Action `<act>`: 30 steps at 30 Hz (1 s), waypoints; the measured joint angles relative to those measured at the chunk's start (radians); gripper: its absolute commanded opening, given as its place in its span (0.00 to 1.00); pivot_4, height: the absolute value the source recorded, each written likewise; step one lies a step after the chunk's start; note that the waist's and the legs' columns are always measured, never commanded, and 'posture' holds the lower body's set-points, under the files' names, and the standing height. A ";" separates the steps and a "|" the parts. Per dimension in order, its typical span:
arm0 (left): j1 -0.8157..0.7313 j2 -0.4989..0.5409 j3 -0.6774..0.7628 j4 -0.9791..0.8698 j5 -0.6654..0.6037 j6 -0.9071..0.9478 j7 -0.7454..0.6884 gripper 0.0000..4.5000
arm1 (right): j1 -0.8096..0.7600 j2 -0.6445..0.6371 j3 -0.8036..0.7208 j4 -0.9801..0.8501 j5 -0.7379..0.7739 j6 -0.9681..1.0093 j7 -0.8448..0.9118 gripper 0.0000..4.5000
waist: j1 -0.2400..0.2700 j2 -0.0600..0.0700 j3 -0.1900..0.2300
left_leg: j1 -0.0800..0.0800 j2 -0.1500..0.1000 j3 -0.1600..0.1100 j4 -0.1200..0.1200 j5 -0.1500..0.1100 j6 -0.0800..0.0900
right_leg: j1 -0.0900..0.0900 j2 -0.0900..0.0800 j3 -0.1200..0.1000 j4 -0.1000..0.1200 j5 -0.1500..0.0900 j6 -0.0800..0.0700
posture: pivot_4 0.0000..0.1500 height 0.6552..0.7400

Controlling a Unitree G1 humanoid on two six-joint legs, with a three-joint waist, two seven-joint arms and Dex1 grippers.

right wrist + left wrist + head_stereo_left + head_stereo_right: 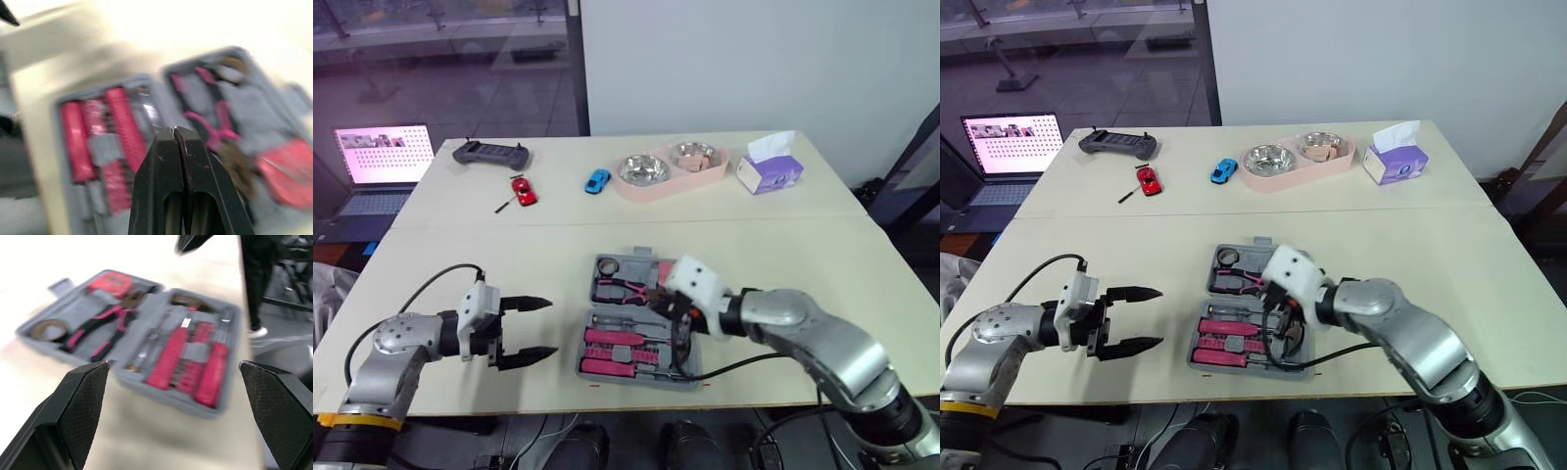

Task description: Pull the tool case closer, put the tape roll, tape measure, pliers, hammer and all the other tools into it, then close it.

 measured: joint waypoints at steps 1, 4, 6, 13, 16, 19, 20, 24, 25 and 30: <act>-0.022 -0.013 -0.006 0.018 0.012 0.000 0.013 1.00 | 0.023 -0.036 0.000 0.022 -0.020 -0.017 0.003 0.01 | 0.001 0.000 0.000 | 0.000 0.000 0.000 0.000 0.000 0.000 | 0.001 0.000 0.000 -0.001 0.001 0.000 | 1.00 0.97; -0.065 -0.035 -0.025 0.072 0.043 0.010 0.052 0.88 | 0.077 -0.121 0.012 0.109 -0.091 -0.062 0.007 0.00 | -0.004 0.000 0.000 | -0.001 0.000 0.001 0.000 0.000 0.000 | 0.001 0.000 0.000 -0.004 0.002 0.002 | 1.00 0.97; -0.120 -0.068 -0.059 0.133 0.081 0.021 0.083 0.70 | 0.092 -0.126 0.015 0.171 -0.128 -0.090 0.000 0.00 | -0.006 0.000 0.000 | 0.000 0.000 0.002 0.000 0.000 0.001 | 0.001 0.000 0.001 -0.004 0.003 0.002 | 1.00 0.97; -0.225 -0.131 -0.167 0.369 0.248 -0.019 0.177 0.00 | 0.075 -0.145 0.153 0.313 -0.273 -0.132 0.000 0.00 | -0.006 0.000 0.001 | -0.001 0.000 0.003 0.001 0.000 0.001 | 0.000 0.000 0.001 -0.004 0.004 0.002 | 1.00 0.97; -0.257 -0.158 -0.185 0.435 0.287 -0.057 0.206 0.00 | 0.008 -0.096 0.194 0.367 -0.317 -0.129 -0.003 0.00 | -0.004 0.000 0.001 | -0.001 0.001 0.003 0.001 0.000 0.000 | 0.001 0.001 0.001 -0.004 0.006 0.002 | 1.00 0.97; -0.268 -0.174 -0.202 0.461 0.322 -0.081 0.228 0.00 | -0.031 -0.058 0.220 0.401 -0.346 -0.129 0.001 0.00 | -0.003 0.000 0.001 | -0.001 0.000 0.002 0.001 0.001 0.000 | 0.001 0.001 0.002 -0.005 0.006 0.003 | 1.00 0.97; -0.269 -0.178 -0.205 0.463 0.328 -0.086 0.231 0.00 | -0.037 -0.054 0.224 0.403 -0.352 -0.128 0.003 0.00 | -0.003 0.000 0.001 | -0.001 0.000 0.002 0.001 0.000 0.000 | 0.001 0.001 0.001 -0.005 0.006 0.003 | 1.00 0.97; -0.299 -0.200 -0.230 0.476 0.372 -0.102 0.252 0.00 | -0.066 -0.038 0.244 0.424 -0.379 -0.117 0.028 0.00 | -0.001 0.000 0.000 | -0.001 0.000 0.002 0.002 0.001 0.000 | 0.002 0.001 0.001 -0.005 0.007 0.004 | 1.00 0.97; -0.306 -0.209 -0.235 0.480 0.384 -0.108 0.262 0.00 | -0.069 -0.035 0.247 0.429 -0.386 -0.118 0.032 0.00 | -0.001 0.000 0.000 | -0.001 0.000 0.002 0.002 0.001 0.000 | 0.002 0.001 0.001 -0.005 0.007 0.004 | 1.00 0.97; -0.338 -0.259 -0.254 0.494 0.417 -0.108 0.289 0.00 | -0.114 0.003 0.280 0.461 -0.422 -0.126 0.061 0.00 | -0.003 0.000 0.000 | 0.000 0.000 0.002 0.003 0.001 -0.001 | 0.003 0.001 0.001 -0.006 0.008 0.004 | 1.00 0.97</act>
